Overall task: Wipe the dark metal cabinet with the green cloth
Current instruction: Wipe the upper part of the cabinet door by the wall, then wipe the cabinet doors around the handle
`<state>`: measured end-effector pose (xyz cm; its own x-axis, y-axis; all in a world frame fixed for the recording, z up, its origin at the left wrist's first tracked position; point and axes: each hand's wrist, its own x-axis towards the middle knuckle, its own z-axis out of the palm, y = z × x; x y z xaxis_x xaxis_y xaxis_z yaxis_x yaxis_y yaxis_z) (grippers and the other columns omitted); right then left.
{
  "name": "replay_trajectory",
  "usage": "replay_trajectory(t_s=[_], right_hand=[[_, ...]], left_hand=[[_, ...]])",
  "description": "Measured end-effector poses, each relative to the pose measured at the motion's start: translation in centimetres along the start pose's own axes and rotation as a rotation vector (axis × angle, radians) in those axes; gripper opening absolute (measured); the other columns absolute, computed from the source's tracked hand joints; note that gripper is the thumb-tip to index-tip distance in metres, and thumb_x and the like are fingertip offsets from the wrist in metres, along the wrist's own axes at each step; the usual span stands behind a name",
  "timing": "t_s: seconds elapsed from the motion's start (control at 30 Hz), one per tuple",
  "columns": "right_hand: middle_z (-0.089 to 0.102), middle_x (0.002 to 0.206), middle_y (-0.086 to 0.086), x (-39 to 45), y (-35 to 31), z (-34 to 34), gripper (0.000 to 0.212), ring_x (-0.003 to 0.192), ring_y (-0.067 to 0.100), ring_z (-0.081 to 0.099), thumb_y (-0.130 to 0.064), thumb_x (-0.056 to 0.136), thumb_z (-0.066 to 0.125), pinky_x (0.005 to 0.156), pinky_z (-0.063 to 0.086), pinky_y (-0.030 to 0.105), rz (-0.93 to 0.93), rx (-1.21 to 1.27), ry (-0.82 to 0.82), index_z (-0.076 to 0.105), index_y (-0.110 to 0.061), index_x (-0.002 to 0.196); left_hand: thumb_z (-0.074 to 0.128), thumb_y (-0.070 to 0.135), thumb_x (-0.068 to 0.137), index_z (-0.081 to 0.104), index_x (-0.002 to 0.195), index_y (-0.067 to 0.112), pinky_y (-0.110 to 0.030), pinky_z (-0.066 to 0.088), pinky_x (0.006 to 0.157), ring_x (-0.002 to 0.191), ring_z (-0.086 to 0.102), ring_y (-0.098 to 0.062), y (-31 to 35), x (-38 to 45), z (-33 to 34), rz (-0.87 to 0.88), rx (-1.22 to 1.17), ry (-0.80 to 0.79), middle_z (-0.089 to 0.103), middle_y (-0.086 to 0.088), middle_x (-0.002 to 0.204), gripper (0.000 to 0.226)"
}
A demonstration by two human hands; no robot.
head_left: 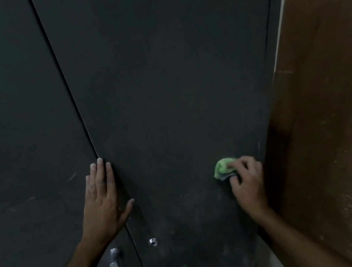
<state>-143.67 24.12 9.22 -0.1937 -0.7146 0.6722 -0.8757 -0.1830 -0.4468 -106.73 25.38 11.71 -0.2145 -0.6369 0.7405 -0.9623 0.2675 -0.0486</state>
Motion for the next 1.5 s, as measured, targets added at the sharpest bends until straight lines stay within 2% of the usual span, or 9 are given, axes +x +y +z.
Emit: replay_trajectory(t_s=[0.1,0.23,0.5,0.67,0.87,1.0,1.17,1.37,1.5], right_hand=[[0.051,0.102,-0.001,-2.2,0.6,0.8,0.028,0.096,0.020,0.051,0.001,0.076,0.075,0.078,0.050,0.033,-0.037,-0.024,-0.221,0.071,-0.015,0.099],[0.053,0.100,0.000,0.1,-3.0,0.4,0.032,0.091,0.020,0.052,0.001,0.071,0.079,0.066,0.043,0.027,-0.068,0.091,-0.025,0.073,-0.015,0.099],[0.060,0.107,0.011,4.8,-18.8,2.4,0.044,0.086,0.028,0.057,0.001,0.075,0.074,0.066,0.054,0.036,-0.624,0.254,0.023,0.071,-0.013,0.116],[0.065,0.107,0.007,4.8,-23.8,3.8,0.035,0.085,0.026,0.057,-0.004,0.077,0.070,0.071,0.053,0.039,-0.716,0.367,-0.035,0.066,-0.008,0.112],[0.070,0.108,0.009,5.3,-24.9,3.1,0.016,0.088,0.024,0.062,-0.013,0.088,0.071,0.076,0.056,0.039,-0.832,0.455,-0.208,0.072,-0.002,0.100],[0.068,0.123,0.004,7.4,-24.3,1.6,0.028,0.104,0.019,0.062,-0.016,0.094,0.062,0.089,0.055,0.037,-0.938,0.476,-0.478,0.068,-0.009,0.121],[0.070,0.109,0.007,10.5,-22.8,1.0,0.022,0.100,0.023,0.063,-0.010,0.088,0.066,0.080,0.053,0.042,-1.091,0.356,-0.271,0.072,-0.006,0.109],[0.065,0.108,0.007,13.1,-23.0,2.6,0.022,0.106,0.026,0.054,-0.019,0.089,0.063,0.083,0.044,0.037,-1.349,0.364,-0.062,0.071,-0.010,0.107],[0.065,0.107,0.007,12.7,-24.0,3.8,0.019,0.107,0.027,0.055,-0.020,0.089,0.063,0.086,0.042,0.039,-1.425,0.437,-0.062,0.073,-0.012,0.103]], left_hand=[[0.047,0.057,0.087,0.015,0.157,-0.001,-0.052,0.012,0.124,0.154,0.005,-0.036,0.0,-0.3,-0.1,-0.006,-0.006,0.014,0.003,-0.017,0.167,0.096],[0.052,0.052,0.089,0.032,0.153,0.003,-0.051,0.019,0.122,0.148,0.028,-0.034,1.5,-1.0,-0.9,-0.116,-0.042,0.081,0.025,-0.016,0.161,0.083],[0.060,0.043,0.096,0.062,0.101,0.029,-0.028,0.054,0.066,0.076,0.064,-0.011,7.7,-2.9,-1.1,-0.655,-0.784,0.209,0.065,0.010,0.086,0.015],[0.053,0.050,0.093,0.050,0.122,0.026,-0.027,0.057,0.065,0.082,0.068,-0.008,8.6,0.4,-2.7,-0.934,-1.170,0.401,0.066,0.020,0.096,0.037],[0.048,0.050,0.100,0.042,0.134,0.023,-0.028,0.058,0.072,0.088,0.070,-0.007,7.0,4.7,-3.7,-1.178,-1.308,0.448,0.068,0.001,0.108,0.044],[0.049,0.051,0.099,0.036,0.143,0.019,-0.043,0.053,0.099,0.112,0.064,-0.017,7.5,6.6,-3.5,-1.322,-1.266,0.484,0.062,-0.002,0.127,0.057],[0.052,0.032,0.101,0.021,0.153,0.009,-0.044,0.043,0.107,0.130,0.045,-0.030,7.7,10.1,-2.5,-1.356,-0.915,0.671,0.033,-0.013,0.141,0.065],[0.042,0.035,0.105,0.008,0.160,0.017,-0.034,0.054,0.082,0.105,0.051,-0.019,3.9,10.1,-0.7,-1.170,-0.467,0.804,0.031,-0.004,0.127,0.067],[0.040,0.039,0.105,0.014,0.158,0.031,-0.034,0.053,0.075,0.098,0.055,-0.020,5.6,4.8,4.2,-1.285,-0.386,0.733,0.036,-0.004,0.122,0.060]])
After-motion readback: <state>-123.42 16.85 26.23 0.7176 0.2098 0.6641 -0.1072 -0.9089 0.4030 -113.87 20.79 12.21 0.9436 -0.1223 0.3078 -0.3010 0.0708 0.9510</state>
